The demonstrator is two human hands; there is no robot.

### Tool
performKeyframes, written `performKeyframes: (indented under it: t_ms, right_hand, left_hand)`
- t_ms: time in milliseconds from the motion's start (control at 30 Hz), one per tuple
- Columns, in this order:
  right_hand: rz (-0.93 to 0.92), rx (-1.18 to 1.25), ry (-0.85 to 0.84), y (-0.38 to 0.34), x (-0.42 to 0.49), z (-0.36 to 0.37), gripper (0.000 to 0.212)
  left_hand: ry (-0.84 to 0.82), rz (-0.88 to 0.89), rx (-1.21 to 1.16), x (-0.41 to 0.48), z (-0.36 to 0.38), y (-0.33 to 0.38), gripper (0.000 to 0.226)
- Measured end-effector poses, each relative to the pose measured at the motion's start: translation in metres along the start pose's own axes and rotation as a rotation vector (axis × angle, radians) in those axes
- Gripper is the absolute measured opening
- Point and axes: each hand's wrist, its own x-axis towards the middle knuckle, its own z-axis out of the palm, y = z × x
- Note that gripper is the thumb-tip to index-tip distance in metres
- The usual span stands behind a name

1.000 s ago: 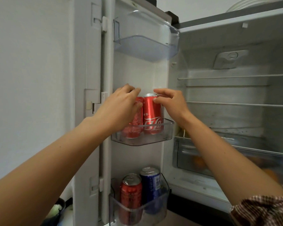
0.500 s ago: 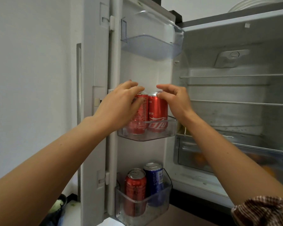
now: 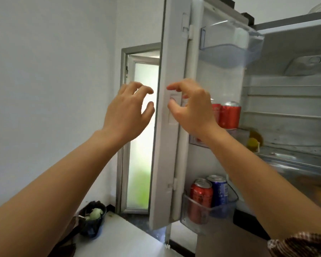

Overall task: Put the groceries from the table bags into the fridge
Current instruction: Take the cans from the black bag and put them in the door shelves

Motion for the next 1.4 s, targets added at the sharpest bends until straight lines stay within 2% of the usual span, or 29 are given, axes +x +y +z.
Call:
performKeyframes:
  t_ms: [167, 300, 500, 633, 800, 933, 1100, 1400]
  right_hand:
    - [-0.005, 0.052, -0.131, -0.089, -0.017, 0.092, 0.026]
    - [0.124, 0.106, -0.343, -0.161, -0.044, 0.182, 0.033]
    - [0.239, 0.193, -0.670, -0.256, -0.095, 0.321, 0.041]
    - [0.215, 0.230, -0.838, -0.317, -0.118, 0.406, 0.046]
    - [0.079, 0.215, -1.010, -0.398, -0.148, 0.517, 0.049]
    - [-0.025, 0.203, -1.096, -0.450, -0.165, 0.609, 0.048]
    - [-0.062, 0.239, -1.183, -0.504, -0.174, 0.718, 0.045]
    - [-0.117, 0.329, -1.406, -0.611, -0.211, 0.855, 0.041]
  left_hand:
    - [-0.155, -0.136, 0.150, -0.058, -0.059, -0.093, 0.037]
    - [-0.327, -0.190, 0.338, -0.120, -0.112, -0.180, 0.039]
    - [-0.551, -0.448, 0.510, -0.218, -0.195, -0.308, 0.040]
    - [-0.633, -0.605, 0.563, -0.271, -0.240, -0.381, 0.041]
    - [-0.746, -0.779, 0.668, -0.339, -0.283, -0.478, 0.042]
    - [-0.767, -0.888, 0.690, -0.380, -0.313, -0.568, 0.043]
    - [-0.732, -0.998, 0.640, -0.422, -0.345, -0.674, 0.042]
    - [-0.754, -1.220, 0.618, -0.516, -0.409, -0.814, 0.036]
